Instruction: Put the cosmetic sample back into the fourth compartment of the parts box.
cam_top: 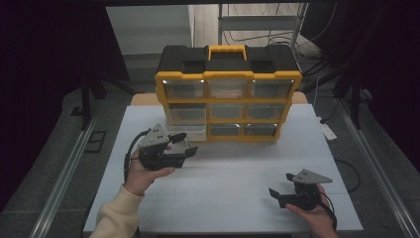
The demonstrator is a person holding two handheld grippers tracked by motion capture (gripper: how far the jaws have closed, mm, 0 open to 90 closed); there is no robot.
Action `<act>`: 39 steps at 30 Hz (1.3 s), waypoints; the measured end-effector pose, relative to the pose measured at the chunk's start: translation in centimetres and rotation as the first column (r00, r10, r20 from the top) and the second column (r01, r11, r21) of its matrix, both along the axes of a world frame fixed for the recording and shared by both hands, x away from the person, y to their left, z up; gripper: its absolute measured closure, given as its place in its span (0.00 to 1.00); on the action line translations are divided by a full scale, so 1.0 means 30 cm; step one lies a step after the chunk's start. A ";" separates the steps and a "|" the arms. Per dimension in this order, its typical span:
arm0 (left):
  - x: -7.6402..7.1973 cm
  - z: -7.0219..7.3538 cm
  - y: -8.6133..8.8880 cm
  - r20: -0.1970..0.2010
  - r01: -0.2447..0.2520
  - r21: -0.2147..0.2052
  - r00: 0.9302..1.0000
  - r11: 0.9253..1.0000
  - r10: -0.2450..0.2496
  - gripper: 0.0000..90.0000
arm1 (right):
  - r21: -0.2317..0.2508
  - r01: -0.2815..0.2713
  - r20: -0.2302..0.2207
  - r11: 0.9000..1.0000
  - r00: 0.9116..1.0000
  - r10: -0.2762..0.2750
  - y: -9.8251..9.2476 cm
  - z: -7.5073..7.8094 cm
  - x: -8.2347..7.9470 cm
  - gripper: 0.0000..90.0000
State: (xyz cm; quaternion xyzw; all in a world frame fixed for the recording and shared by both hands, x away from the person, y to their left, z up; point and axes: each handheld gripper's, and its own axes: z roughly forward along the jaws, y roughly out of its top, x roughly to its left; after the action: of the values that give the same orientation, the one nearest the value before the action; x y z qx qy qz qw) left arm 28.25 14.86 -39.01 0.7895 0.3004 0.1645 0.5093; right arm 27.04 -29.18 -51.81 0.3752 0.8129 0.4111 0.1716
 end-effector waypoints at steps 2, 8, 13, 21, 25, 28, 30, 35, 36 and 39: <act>0.003 0.016 0.002 0.001 0.000 -0.005 1.000 1.000 0.000 0.45 | -0.001 0.000 0.000 1.000 1.000 0.000 0.000 0.000 0.000 0.14; 0.009 0.047 0.007 0.005 -0.001 -0.022 1.000 1.000 0.001 0.45 | 0.000 0.001 0.000 1.000 1.000 -0.001 0.000 0.000 0.000 0.14; 0.016 0.071 0.008 0.015 -0.005 -0.023 1.000 1.000 0.005 0.45 | -0.001 0.002 -0.001 1.000 1.000 -0.002 0.000 0.000 0.000 0.14; 0.052 0.087 0.013 0.002 -0.025 -0.036 1.000 0.999 0.026 0.45 | -0.004 0.003 -0.002 1.000 1.000 -0.003 0.001 -0.001 0.000 0.14; 0.071 0.089 0.015 -0.004 -0.039 -0.033 0.999 0.999 0.039 0.45 | -0.004 0.002 0.000 1.000 1.000 -0.002 0.002 -0.002 0.001 0.14; 0.095 0.092 0.018 -0.008 -0.058 -0.030 0.998 0.998 0.058 0.45 | -0.002 0.001 0.000 1.000 1.000 -0.001 0.002 -0.002 0.001 0.14; 0.110 0.092 0.018 -0.013 -0.070 -0.035 0.997 0.997 0.070 0.45 | -0.001 0.002 0.000 1.000 1.000 -0.002 0.001 -0.002 0.000 0.14; 0.157 0.096 0.013 -0.020 -0.100 -0.020 0.995 0.995 0.099 0.45 | 0.001 0.004 -0.001 1.000 1.000 -0.004 0.001 -0.002 0.001 0.14; 0.157 0.096 0.013 -0.020 -0.100 -0.020 0.995 0.995 0.099 0.45 | 0.001 0.004 -0.001 1.000 1.000 -0.004 0.001 -0.002 0.001 0.14; 0.177 0.097 0.011 -0.021 -0.115 -0.009 0.993 0.993 0.115 0.45 | 0.004 0.006 -0.002 1.000 1.000 -0.006 -0.001 -0.001 0.001 0.14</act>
State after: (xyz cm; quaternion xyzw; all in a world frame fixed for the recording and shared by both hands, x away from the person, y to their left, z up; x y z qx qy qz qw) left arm 33.56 15.18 -36.09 0.7699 0.3514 0.1839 0.4999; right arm 27.05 -29.20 -51.84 0.3785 0.8111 0.4117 0.1713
